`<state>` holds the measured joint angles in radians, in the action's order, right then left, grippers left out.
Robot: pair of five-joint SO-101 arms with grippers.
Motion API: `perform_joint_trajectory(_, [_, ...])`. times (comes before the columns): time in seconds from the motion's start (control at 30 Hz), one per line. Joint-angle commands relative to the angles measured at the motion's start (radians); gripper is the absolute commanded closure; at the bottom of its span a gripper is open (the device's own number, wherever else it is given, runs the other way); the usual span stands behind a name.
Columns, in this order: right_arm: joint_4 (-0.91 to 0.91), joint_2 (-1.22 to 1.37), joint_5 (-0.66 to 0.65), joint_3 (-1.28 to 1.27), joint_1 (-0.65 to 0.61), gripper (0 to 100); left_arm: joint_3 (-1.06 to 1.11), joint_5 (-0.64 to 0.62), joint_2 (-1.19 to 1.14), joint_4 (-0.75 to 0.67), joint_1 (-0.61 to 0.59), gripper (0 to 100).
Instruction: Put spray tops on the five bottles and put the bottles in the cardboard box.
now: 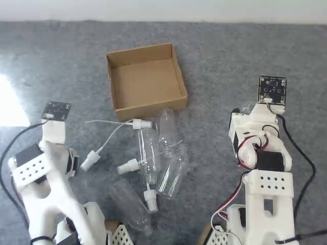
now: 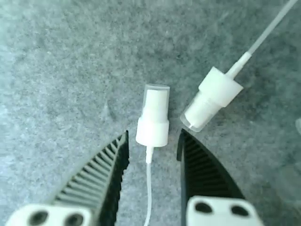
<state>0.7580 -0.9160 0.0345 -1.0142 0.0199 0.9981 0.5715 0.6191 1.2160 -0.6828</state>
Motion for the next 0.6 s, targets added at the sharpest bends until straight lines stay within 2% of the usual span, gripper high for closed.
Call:
perform_joint_trajectory(0.0, [0.007, -0.031, -0.002, 0.021, -0.002, 84.8, -0.127, 0.014, 0.025, 0.104, -0.006, 84])
perform_joint_trajectory(0.17, [0.007, -0.031, -0.029, 0.021, -0.004, 84.8, -0.179, 0.071, 0.025, 0.219, -0.005, 84])
perform_joint_trajectory(0.4, [0.007, -0.031, -0.031, 0.021, -0.005, 84.8, -0.213, 0.081, 0.018, 0.247, -0.002, 85])
perform_joint_trajectory(0.57, [0.007, -0.031, -0.032, 0.021, -0.005, 84.8, -0.341, 0.081, -0.155, 0.293, -0.002, 85])
